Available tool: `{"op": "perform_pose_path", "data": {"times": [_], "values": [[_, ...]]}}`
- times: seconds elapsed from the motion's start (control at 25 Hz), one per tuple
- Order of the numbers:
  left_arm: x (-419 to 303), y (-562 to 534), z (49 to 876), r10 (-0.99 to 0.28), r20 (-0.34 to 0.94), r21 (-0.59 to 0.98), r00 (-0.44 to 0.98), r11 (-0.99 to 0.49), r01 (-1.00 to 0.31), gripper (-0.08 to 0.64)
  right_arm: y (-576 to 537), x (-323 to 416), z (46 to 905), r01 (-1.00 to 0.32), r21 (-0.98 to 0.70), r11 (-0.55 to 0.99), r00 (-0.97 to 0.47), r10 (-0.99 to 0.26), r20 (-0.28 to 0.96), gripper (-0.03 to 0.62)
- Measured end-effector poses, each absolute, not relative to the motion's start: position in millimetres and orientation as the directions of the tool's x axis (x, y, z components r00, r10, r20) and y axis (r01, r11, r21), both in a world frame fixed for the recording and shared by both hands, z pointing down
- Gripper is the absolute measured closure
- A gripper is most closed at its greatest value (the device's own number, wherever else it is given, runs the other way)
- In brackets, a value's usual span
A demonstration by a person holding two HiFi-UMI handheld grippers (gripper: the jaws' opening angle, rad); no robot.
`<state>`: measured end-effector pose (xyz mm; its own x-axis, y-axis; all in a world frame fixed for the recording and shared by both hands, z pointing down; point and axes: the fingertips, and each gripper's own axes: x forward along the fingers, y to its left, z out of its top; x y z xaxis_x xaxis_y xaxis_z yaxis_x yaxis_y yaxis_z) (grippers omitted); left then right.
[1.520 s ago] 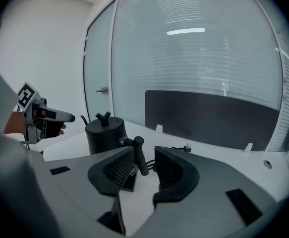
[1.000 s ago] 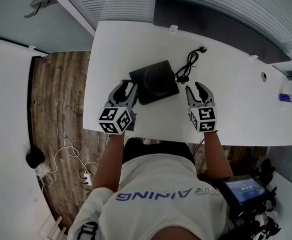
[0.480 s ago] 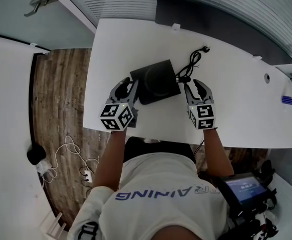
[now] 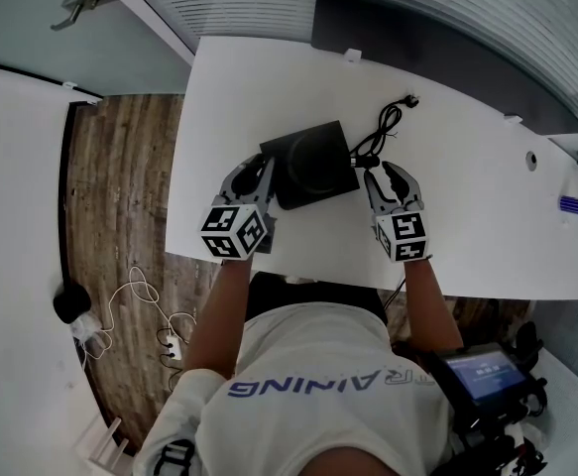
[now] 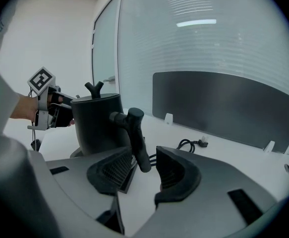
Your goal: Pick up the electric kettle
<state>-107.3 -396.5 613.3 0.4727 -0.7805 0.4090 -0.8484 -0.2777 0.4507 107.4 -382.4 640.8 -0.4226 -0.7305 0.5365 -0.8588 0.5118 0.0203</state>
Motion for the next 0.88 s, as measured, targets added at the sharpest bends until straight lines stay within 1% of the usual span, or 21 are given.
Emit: {"op": "perform_pose_path", "data": {"times": [0.12, 0.36, 0.48, 0.68, 0.88], "values": [[-108, -397, 613, -0.782, 0.413, 0.442, 0.467, -0.276, -0.853, 0.48, -384, 99, 641, -0.845, 0.022, 0.534, -0.442, -0.722, 0.532, 0.453], [-108, -398, 612, -0.782, 0.417, 0.437, 0.463, -0.274, -0.857, 0.483, -399, 90, 646, -0.845, 0.024, 0.533, -0.44, -0.722, 0.534, 0.453], [-107, -398, 612, -0.78, 0.424, 0.428, 0.459, -0.274, -0.861, 0.486, -401, 89, 646, -0.85, 0.04, 0.526, -0.428, -0.731, 0.531, 0.454], [-105, -398, 611, -0.773, 0.439, 0.39, 0.457, -0.294, -0.872, 0.495, -400, 89, 644, -0.853, 0.086, 0.514, -0.4, -0.753, 0.523, 0.484], [-104, -400, 603, -0.785, 0.425, 0.36, 0.451, -0.31, -0.88, 0.5, -401, 91, 638, -0.872, 0.102, 0.479, -0.372, -0.782, 0.501, 0.486]]}}
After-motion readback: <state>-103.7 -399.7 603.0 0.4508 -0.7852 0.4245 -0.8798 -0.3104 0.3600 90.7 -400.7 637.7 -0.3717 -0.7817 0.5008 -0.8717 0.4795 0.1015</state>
